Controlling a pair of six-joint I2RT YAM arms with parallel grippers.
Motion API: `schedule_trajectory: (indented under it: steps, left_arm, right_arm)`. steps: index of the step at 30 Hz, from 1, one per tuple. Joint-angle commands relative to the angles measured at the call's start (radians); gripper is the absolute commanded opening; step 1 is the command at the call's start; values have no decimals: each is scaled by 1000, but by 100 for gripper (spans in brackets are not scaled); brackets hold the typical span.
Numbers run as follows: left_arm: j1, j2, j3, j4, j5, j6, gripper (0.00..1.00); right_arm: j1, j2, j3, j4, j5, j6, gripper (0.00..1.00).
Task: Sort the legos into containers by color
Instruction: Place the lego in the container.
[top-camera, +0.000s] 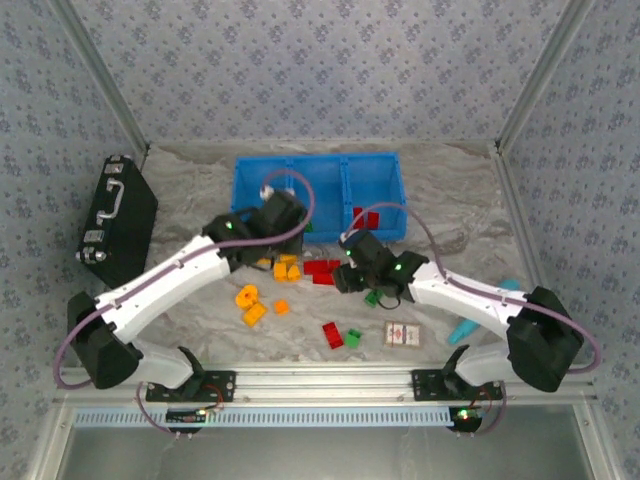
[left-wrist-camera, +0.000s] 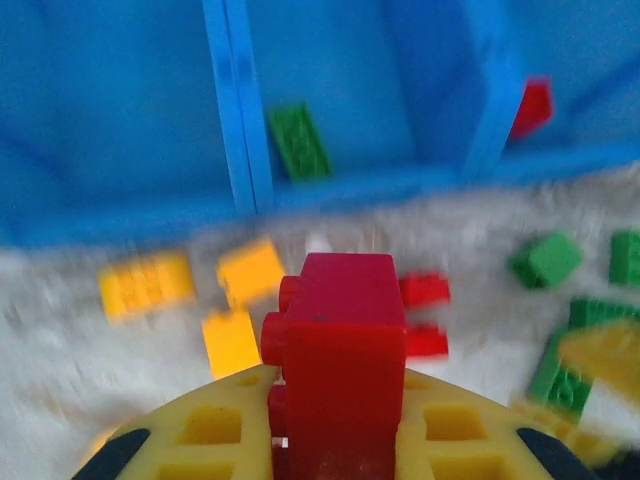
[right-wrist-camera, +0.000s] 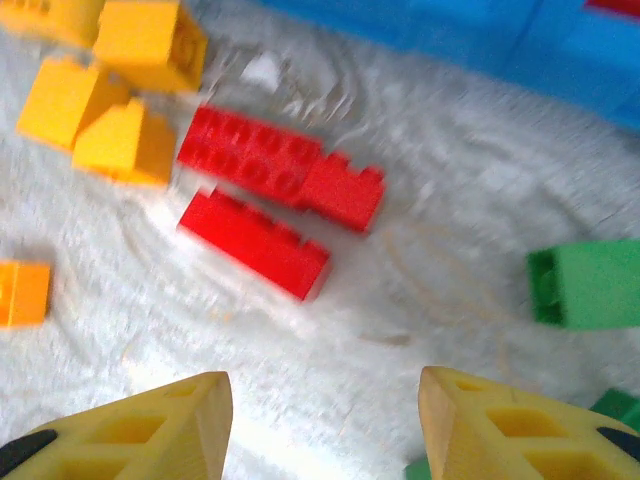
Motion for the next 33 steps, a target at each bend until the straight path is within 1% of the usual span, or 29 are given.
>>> schedule_trajectory:
  steps: [1, 4, 6, 12, 14, 19, 22, 26, 33]
  left_arm:
    - [61, 84, 106, 79, 7, 238, 16]
    - [103, 172, 208, 168, 89, 273, 16]
    - [109, 234, 284, 195, 134, 295, 16]
    - [109, 469, 546, 194, 249, 338, 17]
    - [107, 547, 624, 185, 267, 343, 17]
    - [101, 714, 730, 185, 319, 316, 17]
    - [91, 788, 771, 183, 323, 311, 18]
    - [87, 860, 815, 169, 324, 301, 19]
    - [83, 939, 862, 145, 310, 306, 31]
  right_arm:
    - [55, -13, -7, 18, 59, 31, 54]
    - [103, 12, -8, 14, 64, 47, 54]
    - [138, 26, -10, 10, 88, 62, 54]
    - [264, 48, -57, 38, 144, 111, 57]
    - [304, 67, -65, 34, 161, 135, 58]
    - [401, 147, -31, -39, 225, 177, 61]
    - [421, 197, -10, -81, 262, 193, 62]
    - [428, 230, -7, -84, 280, 199, 63]
    - [437, 291, 18, -91, 281, 192, 65]
